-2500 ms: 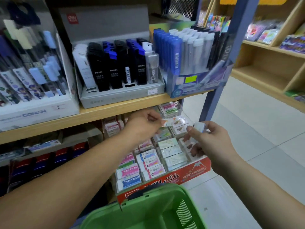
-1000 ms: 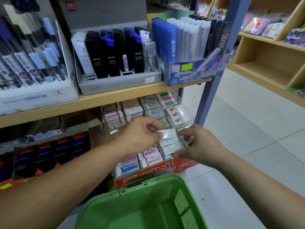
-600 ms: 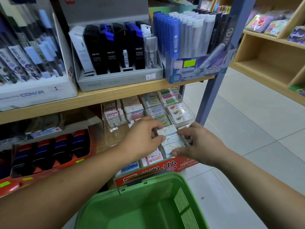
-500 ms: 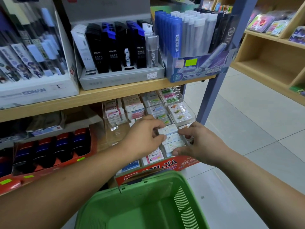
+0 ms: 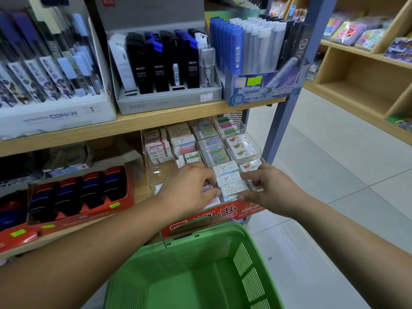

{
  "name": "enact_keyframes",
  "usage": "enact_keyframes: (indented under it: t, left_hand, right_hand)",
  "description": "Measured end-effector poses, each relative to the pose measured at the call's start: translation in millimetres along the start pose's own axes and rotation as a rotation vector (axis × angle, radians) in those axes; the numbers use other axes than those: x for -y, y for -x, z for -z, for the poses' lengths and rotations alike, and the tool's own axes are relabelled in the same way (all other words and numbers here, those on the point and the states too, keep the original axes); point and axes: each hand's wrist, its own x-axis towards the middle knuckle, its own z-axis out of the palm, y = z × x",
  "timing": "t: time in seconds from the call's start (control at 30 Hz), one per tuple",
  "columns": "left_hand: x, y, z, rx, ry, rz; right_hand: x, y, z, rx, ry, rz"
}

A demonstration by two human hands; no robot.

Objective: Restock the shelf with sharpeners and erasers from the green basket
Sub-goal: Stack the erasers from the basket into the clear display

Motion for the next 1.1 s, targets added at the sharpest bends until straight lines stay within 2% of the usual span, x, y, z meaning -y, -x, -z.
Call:
enact_keyframes:
  t: [0.3,0.47,0.53,0.6,0.67,0.77,0.87,1.1]
  left_hand:
    - [-4,-4,-3,0.007,-0.058,-0.068]
    - [20,24,32,-0.054,-0.069,-0.003]
    - [34,45,45,-0.074,-0.124,0.050]
    - [43,66,48,-0.027,-0.147,0.090]
    - [47,79,43,-0.007,-0.231,0.048]
    - [54,90,35,0.030,-0.332,0.017]
    - [61,97,32,0.074,-0.328,0.012]
    - [71,97,31,0.033,-0.244,-0.018]
  right_hand:
    - [1,0,0,0.014,0.076,0.007]
    - [4,9,0,-0.089,0.081,-0.057]
    - [8,13,-7,-0.188,0.155,0.009]
    - [15,16,-19,-0.230,0.247,0.142]
    - [20,12,-32,-0.141,0.317,0.229]
    - [24,2,-47,-0.003,0.419,0.231]
    - [26,-1,-52,0.009,0.474,0.219]
    - [25,-2,-56,-0.015,0.464,0.216]
